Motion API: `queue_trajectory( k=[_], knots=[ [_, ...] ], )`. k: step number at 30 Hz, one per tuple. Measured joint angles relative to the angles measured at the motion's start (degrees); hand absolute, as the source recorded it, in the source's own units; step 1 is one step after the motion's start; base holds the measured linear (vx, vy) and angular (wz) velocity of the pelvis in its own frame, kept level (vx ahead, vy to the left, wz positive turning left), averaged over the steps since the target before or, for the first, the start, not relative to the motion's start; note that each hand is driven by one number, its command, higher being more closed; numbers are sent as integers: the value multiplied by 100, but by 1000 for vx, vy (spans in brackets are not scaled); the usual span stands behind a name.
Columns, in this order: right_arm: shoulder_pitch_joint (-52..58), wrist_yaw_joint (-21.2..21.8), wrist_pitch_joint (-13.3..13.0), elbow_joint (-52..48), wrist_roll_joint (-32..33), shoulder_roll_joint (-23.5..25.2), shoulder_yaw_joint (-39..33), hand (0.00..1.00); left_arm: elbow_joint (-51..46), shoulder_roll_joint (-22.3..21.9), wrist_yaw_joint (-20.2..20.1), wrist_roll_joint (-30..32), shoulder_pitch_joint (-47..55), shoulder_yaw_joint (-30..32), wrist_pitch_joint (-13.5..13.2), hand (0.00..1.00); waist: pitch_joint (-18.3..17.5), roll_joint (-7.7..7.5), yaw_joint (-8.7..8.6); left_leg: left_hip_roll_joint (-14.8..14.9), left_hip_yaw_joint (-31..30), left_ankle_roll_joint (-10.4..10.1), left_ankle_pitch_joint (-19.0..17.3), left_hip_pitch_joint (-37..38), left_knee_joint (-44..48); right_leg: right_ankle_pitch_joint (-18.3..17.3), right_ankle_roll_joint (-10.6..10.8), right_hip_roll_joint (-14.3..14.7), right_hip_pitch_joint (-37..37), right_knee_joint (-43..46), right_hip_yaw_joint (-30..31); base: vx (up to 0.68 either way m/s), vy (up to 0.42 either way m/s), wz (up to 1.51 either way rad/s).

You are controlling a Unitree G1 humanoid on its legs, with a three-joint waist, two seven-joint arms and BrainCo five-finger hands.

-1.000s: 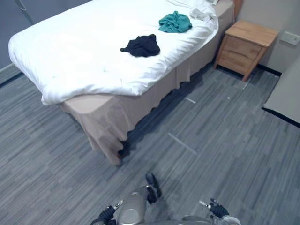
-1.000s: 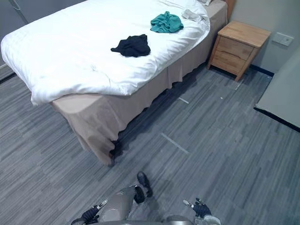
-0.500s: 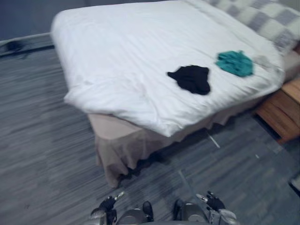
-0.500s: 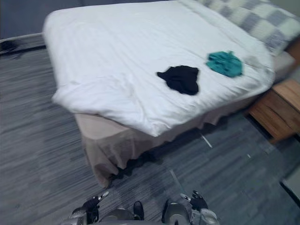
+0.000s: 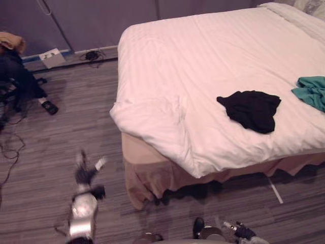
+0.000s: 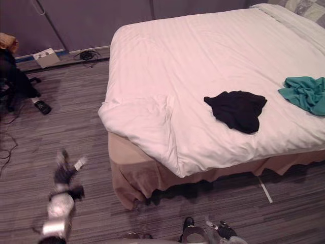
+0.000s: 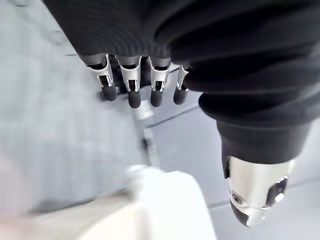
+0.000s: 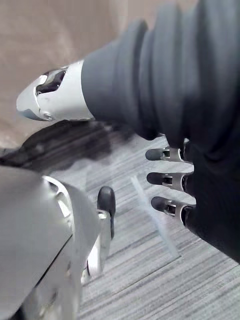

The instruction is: Tidy the bed and pick cloth on bed and put in laundry

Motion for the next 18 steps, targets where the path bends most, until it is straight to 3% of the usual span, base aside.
queue_trajectory(
  k=[2,5,10,12,14,15,18],
  knots=[
    [150,-33,-30,-2,68,23,-56,0,-602,499,98,0,-274,329,-104,0,-17,22,-2,-27,23,-1,-1,-56,-20,144,44,4,55,-244,1,-65,30,1],
    [402,-93,-5,-19,71,43,-161,0,-680,995,-52,-19,-666,473,-42,0,-77,123,-14,-39,49,-7,5,-87,-27,259,47,29,104,-454,8,-16,0,-2],
    [560,-80,-16,-266,72,96,-156,0,161,1790,-813,-69,-2238,-465,494,0,-21,67,-118,93,177,-24,17,-471,319,270,-33,105,-329,-276,146,-34,-35,-11],
    [293,15,-170,-520,89,112,-89,0,841,2027,-1102,-61,-3326,-1131,902,0,405,-84,-346,184,293,-19,14,-879,643,118,-174,76,-956,364,310,-140,-57,-33],
    [106,40,-256,-731,222,124,101,0,1246,2104,-1184,3,-4037,-1687,1119,0,806,-231,-424,241,400,1,-4,-1191,867,86,-209,61,-1363,629,416,-218,-82,-35],
    [-6,44,-306,-940,369,128,241,0,1634,2101,-1200,132,-4529,-2101,1230,0,1099,-283,-565,314,432,51,-40,-1483,1062,97,-197,85,-1614,681,444,-267,-106,-28],
    [-107,38,-388,-1417,650,95,704,0,2326,1934,-1208,515,-5266,-2689,1465,0,1579,-360,-714,467,706,74,-105,-1994,1380,133,-208,129,-2255,977,656,-175,-70,-41]
  ],
)
